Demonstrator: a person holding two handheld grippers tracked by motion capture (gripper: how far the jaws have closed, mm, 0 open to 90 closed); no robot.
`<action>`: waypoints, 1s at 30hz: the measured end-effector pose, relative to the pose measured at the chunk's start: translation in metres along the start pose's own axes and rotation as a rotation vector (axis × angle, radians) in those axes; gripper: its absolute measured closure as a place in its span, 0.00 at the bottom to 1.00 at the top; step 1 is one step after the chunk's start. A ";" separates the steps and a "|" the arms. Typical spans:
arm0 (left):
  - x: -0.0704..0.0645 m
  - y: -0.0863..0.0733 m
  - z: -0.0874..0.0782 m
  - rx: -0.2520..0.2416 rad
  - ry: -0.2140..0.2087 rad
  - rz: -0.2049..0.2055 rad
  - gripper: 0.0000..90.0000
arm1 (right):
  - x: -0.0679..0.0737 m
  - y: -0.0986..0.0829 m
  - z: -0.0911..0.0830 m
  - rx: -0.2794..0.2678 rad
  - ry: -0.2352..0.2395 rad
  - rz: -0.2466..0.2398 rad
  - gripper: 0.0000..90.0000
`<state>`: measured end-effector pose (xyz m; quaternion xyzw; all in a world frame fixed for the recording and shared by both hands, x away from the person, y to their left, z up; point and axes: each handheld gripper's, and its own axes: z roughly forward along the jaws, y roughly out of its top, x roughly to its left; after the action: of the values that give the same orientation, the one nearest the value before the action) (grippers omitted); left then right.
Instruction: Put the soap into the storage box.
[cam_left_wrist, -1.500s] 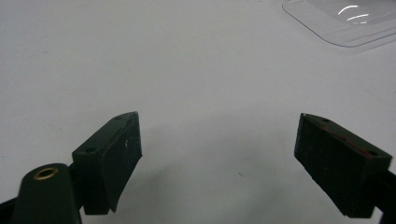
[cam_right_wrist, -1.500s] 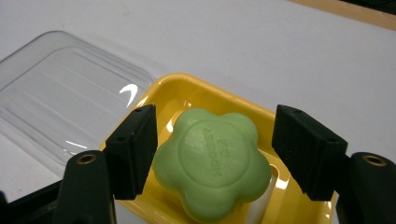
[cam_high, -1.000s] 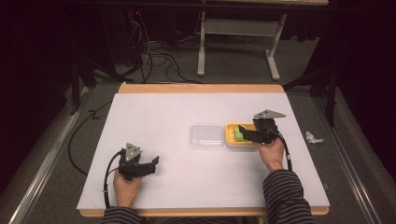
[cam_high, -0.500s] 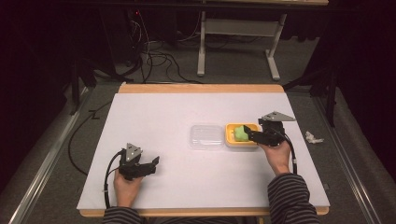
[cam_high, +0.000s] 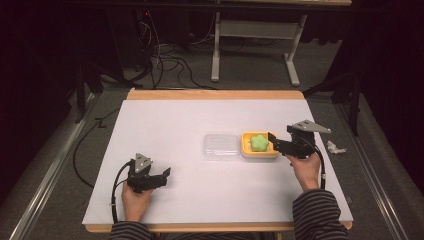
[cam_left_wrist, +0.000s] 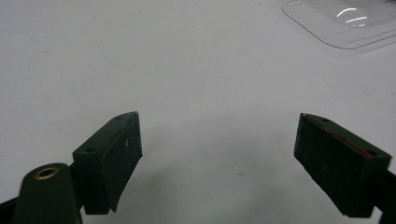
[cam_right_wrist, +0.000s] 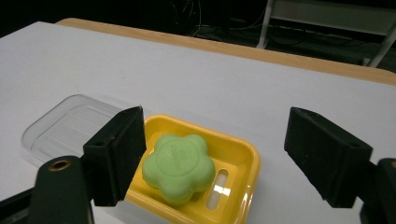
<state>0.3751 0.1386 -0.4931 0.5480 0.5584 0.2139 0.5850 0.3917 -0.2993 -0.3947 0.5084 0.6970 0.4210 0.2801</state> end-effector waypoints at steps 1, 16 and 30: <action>0.000 0.000 0.000 0.000 0.000 0.000 0.18 | 0.000 0.000 0.000 0.000 0.000 0.000 0.21; 0.000 0.001 0.000 0.001 -0.005 -0.012 0.17 | -0.010 -0.001 -0.022 -0.045 0.030 0.059 0.14; 0.001 0.001 -0.001 -0.008 -0.001 -0.018 0.17 | -0.018 -0.021 -0.046 -0.027 0.039 0.016 0.16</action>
<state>0.3752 0.1397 -0.4922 0.5408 0.5619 0.2106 0.5894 0.3504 -0.3326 -0.3912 0.5020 0.6925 0.4423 0.2699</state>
